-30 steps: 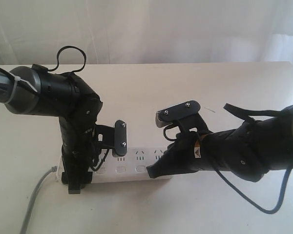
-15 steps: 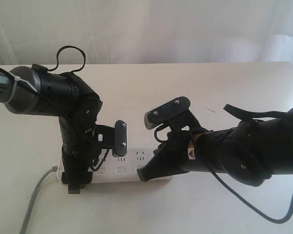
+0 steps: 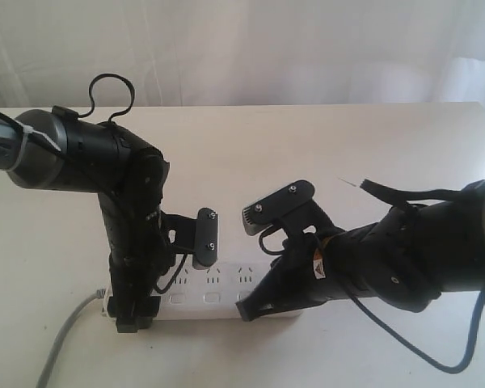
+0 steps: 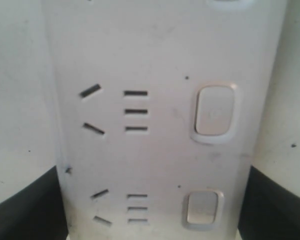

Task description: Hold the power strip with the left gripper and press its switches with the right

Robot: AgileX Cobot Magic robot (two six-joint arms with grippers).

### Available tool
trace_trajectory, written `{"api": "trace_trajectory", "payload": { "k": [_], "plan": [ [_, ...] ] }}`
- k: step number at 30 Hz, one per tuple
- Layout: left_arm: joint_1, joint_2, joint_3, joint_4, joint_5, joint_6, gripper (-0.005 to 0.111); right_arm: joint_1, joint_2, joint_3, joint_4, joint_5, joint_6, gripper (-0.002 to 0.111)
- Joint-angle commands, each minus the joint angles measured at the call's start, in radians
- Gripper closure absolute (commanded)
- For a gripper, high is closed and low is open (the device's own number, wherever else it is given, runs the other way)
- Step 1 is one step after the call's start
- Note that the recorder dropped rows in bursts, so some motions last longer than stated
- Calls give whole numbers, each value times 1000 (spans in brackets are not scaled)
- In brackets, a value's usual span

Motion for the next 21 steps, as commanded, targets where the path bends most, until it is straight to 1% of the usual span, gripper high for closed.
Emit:
{"api": "trace_trajectory", "payload": {
  "k": [1, 10, 21],
  "plan": [
    [-4, 11, 12, -32, 23, 2, 107, 2, -15, -3, -7, 36, 4, 108],
    [-4, 11, 12, -28, 23, 2, 107, 2, -74, 5, -5, 52, 4, 108],
    [-4, 11, 12, -28, 23, -4, 107, 2, -73, 96, -1, -97, 51, 108]
  ]
}}
